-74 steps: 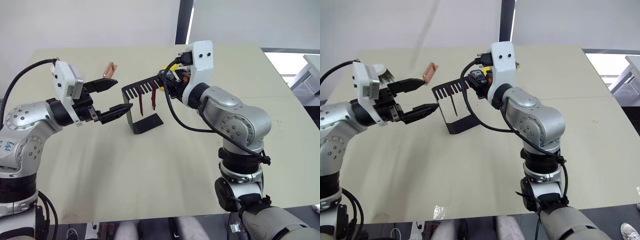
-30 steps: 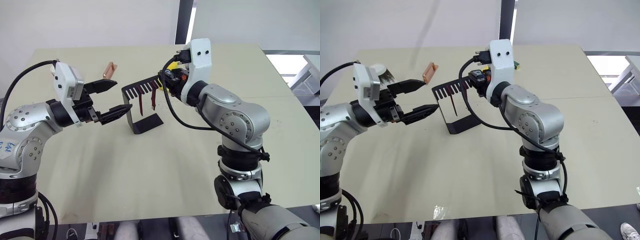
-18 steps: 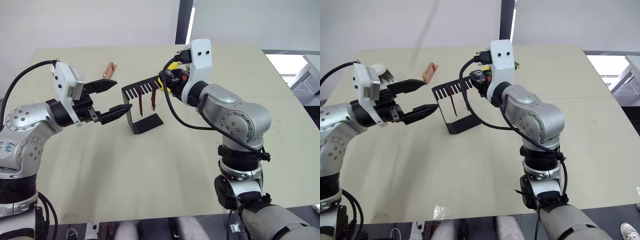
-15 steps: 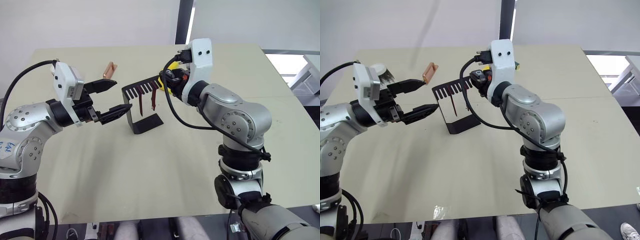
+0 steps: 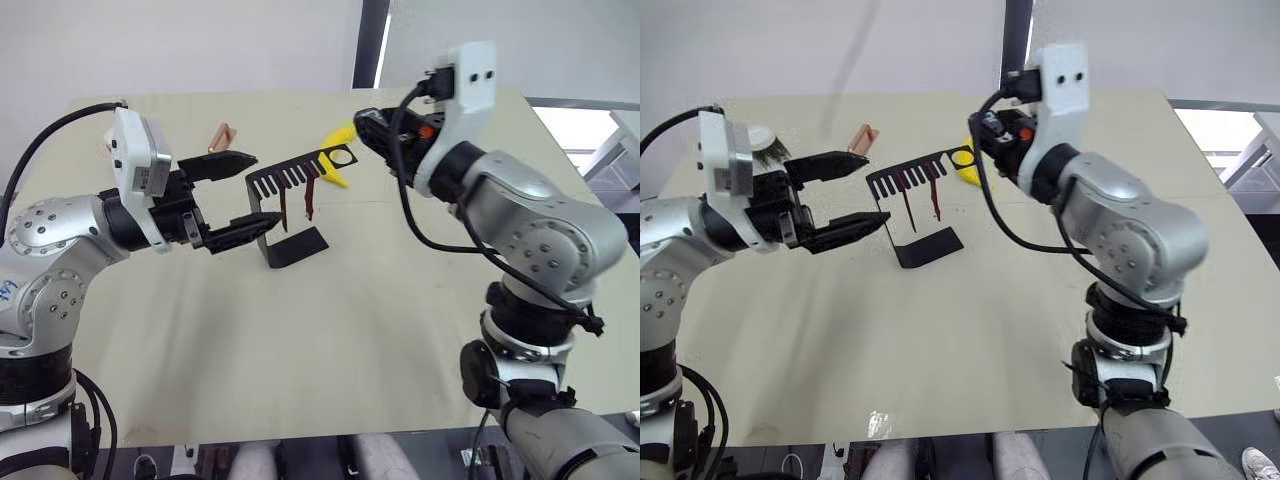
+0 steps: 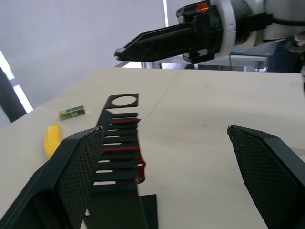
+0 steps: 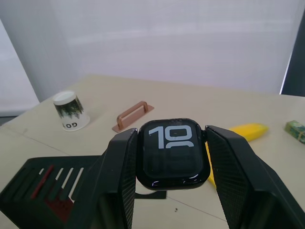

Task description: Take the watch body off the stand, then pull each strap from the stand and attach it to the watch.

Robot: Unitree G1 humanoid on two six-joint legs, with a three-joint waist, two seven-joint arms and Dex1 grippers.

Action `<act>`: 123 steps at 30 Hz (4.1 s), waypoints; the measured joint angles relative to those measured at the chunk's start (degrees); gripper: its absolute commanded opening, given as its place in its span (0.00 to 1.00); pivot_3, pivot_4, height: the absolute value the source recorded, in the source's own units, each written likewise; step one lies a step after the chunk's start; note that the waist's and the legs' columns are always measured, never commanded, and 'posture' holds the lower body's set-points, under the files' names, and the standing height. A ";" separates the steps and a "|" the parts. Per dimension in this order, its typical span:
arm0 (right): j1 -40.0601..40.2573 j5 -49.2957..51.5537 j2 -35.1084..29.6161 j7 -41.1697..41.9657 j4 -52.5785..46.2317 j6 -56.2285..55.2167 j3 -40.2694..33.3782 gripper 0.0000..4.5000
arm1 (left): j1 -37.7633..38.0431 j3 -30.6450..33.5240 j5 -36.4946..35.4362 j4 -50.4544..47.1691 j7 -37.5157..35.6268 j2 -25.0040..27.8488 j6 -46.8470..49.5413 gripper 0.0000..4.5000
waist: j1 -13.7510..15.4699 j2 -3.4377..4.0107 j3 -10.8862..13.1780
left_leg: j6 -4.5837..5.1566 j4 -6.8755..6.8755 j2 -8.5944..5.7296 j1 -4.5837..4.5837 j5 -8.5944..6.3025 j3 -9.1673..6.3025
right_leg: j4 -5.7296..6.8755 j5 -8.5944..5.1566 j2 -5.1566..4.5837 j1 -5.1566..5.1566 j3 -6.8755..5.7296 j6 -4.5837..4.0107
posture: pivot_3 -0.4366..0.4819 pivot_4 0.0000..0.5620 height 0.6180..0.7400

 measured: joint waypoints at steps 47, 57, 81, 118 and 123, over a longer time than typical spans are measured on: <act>46.77 -13.61 -6.50 6.95 12.89 -38.44 -1.40 0.39 | 5.53 -11.05 6.09 -1.84 -8.83 -5.59 -8.13 1.00 | 1.86 -0.01 -0.01 | -0.03 0.05 -0.04 0.13 0.02 0.11 | -0.20 0.00 0.15 0.23 0.25 0.00 | 0.48 0.27 1.00; 48.57 -12.90 -7.10 7.64 11.39 -36.65 -2.14 0.99 | 4.91 -11.05 6.25 0.07 -8.72 -5.60 -8.14 1.00 | 2.54 -0.01 -0.01 | -0.03 0.10 -0.05 0.13 0.02 0.11 | -0.19 0.00 0.14 0.25 0.26 0.00 | 0.48 0.27 1.00; 68.14 -7.36 -41.70 52.31 36.67 -51.33 -31.51 0.99 | 45.58 29.22 8.61 12.92 -1.05 0.31 -7.55 1.00 | 3.33 -0.58 0.33 | 0.50 -0.65 -0.05 2.15 -0.43 0.13 | -1.88 -0.06 0.05 2.56 0.20 -0.14 | 0.48 0.27 1.00; 48.98 9.75 -29.39 39.50 -7.53 -33.68 -3.39 0.99 | 17.38 -16.44 35.08 0.92 39.12 -32.66 -6.04 1.00 | 4.64 -0.44 0.28 | 0.13 0.02 0.09 1.27 -0.46 0.00 | -1.71 0.04 0.18 1.95 0.08 0.07 | 0.48 0.27 1.00; 48.62 9.31 -28.36 39.15 -7.49 -33.77 -2.15 0.99 | 14.54 -16.62 39.91 3.52 43.07 -34.16 -6.02 1.00 | 4.70 -0.44 0.28 | 0.13 0.04 0.08 1.28 -0.45 0.00 | -1.68 0.04 0.18 1.96 0.09 0.07 | 0.48 0.27 1.00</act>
